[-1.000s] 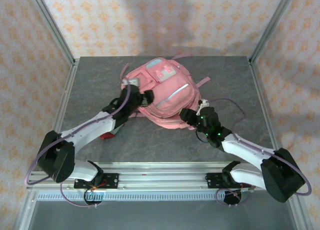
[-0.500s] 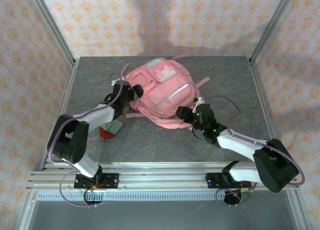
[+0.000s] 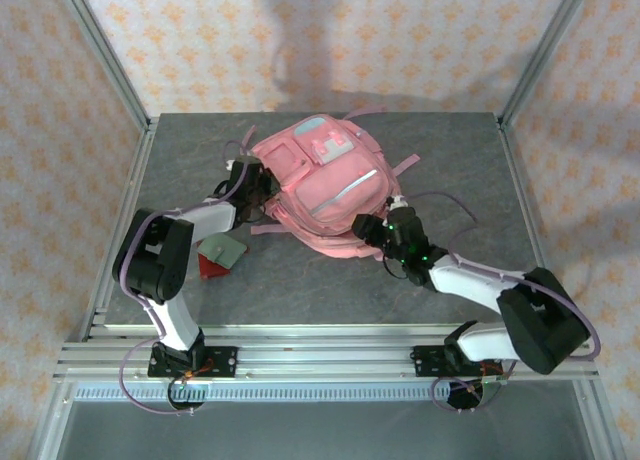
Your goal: Pack the student bag
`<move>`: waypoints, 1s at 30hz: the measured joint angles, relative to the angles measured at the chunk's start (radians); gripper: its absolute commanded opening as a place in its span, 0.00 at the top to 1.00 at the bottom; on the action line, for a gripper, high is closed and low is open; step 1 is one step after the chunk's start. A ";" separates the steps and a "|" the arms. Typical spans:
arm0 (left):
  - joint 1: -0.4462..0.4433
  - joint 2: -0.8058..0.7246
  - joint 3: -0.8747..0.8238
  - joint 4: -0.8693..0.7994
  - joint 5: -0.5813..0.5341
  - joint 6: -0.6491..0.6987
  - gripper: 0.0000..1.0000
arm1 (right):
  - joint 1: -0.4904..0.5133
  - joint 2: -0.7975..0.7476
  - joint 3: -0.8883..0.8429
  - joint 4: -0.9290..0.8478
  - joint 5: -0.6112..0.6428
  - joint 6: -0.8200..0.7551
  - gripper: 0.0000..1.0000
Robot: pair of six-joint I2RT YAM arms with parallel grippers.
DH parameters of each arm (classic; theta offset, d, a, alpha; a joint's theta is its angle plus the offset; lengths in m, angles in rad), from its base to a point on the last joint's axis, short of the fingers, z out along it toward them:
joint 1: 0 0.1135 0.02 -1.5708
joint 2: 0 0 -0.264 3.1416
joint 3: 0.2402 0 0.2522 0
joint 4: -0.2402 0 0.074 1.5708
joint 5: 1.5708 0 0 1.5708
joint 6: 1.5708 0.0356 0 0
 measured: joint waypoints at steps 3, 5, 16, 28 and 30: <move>0.002 -0.042 -0.030 0.011 0.024 -0.017 1.00 | -0.001 0.040 0.025 -0.033 0.043 0.014 0.66; 0.001 -0.088 -0.065 0.019 0.048 -0.037 1.00 | -0.014 0.069 0.056 -0.054 0.059 0.017 0.70; -0.072 -0.245 -0.227 0.071 0.096 -0.178 1.00 | -0.195 0.374 0.448 -0.198 0.087 -0.053 0.72; -0.130 -0.285 -0.274 0.146 0.093 -0.296 1.00 | -0.159 0.229 0.579 -0.467 0.104 -0.143 0.53; -0.138 -0.296 -0.278 0.159 0.093 -0.309 1.00 | -0.105 0.161 0.583 -0.508 0.098 -0.154 0.54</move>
